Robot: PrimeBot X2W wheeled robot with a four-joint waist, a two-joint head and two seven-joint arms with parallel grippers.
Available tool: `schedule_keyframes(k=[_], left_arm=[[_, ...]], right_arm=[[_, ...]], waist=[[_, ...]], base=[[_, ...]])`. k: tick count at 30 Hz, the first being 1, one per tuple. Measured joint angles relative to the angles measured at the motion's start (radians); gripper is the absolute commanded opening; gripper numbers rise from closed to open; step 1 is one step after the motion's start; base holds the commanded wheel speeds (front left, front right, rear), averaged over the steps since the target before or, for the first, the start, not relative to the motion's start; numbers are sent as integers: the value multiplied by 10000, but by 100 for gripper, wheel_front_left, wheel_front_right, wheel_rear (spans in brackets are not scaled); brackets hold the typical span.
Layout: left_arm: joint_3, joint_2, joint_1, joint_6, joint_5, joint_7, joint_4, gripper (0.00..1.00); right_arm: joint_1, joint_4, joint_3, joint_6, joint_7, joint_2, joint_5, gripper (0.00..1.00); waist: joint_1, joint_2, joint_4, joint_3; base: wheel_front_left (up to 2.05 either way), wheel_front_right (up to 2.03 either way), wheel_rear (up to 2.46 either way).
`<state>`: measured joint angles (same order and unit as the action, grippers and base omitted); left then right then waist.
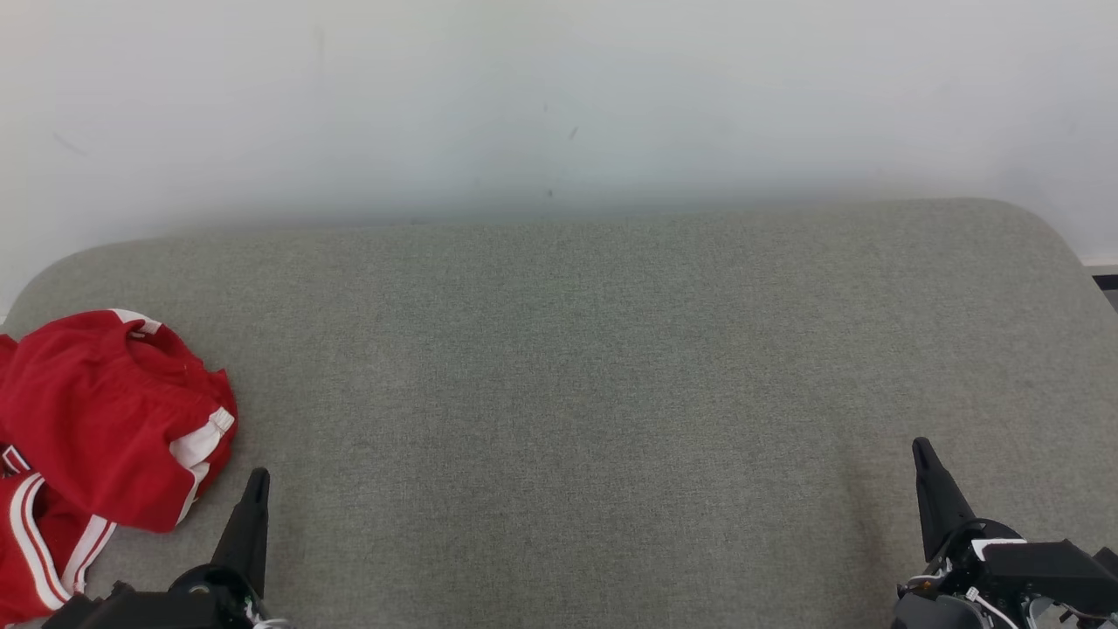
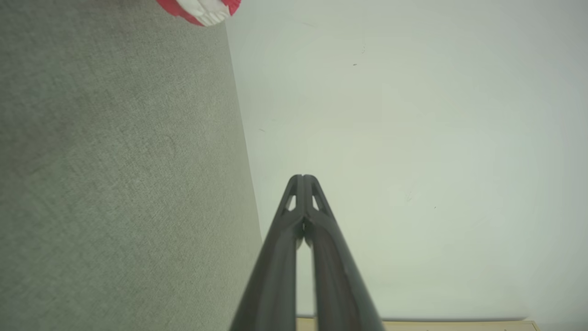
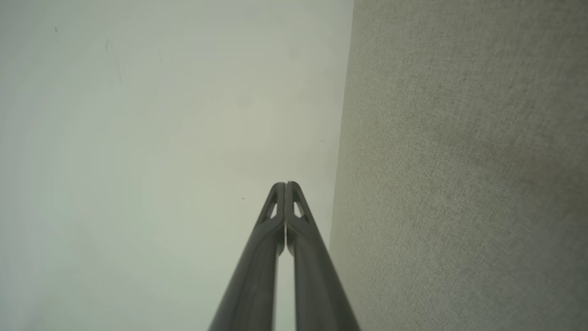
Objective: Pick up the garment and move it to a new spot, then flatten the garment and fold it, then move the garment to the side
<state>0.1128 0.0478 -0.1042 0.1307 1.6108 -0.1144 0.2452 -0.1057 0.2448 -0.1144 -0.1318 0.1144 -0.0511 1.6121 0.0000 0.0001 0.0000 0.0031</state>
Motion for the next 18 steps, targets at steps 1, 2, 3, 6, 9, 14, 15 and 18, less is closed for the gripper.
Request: schedule_keyframes(k=[1, 2, 3, 6, 9, 14, 15, 18], left_arm=[[0, 0, 0, 0, 0, 0, 0, 0], [0, 0, 0, 0, 0, 0, 0, 0], [0, 0, 0, 0, 0, 0, 0, 0], [0, 0, 0, 0, -2, 0, 0, 0], [0, 0, 0, 0, -2, 0, 0, 0], [0, 0, 0, 0, 0, 0, 0, 0], [0, 0, 0, 0, -2, 0, 0, 0], [0, 0, 0, 0, 0, 0, 0, 0]], right_arm=[[0, 0, 0, 0, 0, 0, 0, 0], [0, 0, 0, 0, 0, 0, 0, 0], [0, 0, 0, 0, 0, 0, 0, 0], [0, 0, 0, 0, 0, 0, 0, 0], [0, 0, 0, 0, 0, 0, 0, 0], [0, 0, 0, 0, 0, 0, 0, 0], [0, 0, 0, 0, 0, 0, 0, 0], [0, 0, 0, 0, 0, 0, 0, 0]], waist=[[0, 0, 0, 0], [0, 0, 0, 0], [0, -1, 0, 0], [0, 0, 0, 0], [0, 0, 0, 0], [0, 0, 0, 0], [0, 0, 0, 0], [0, 0, 0, 0]], base=[[0, 0, 0], [0, 0, 0], [0, 0, 0], [0, 0, 0], [0, 0, 0], [0, 0, 0], [0, 0, 0], [0, 0, 0]])
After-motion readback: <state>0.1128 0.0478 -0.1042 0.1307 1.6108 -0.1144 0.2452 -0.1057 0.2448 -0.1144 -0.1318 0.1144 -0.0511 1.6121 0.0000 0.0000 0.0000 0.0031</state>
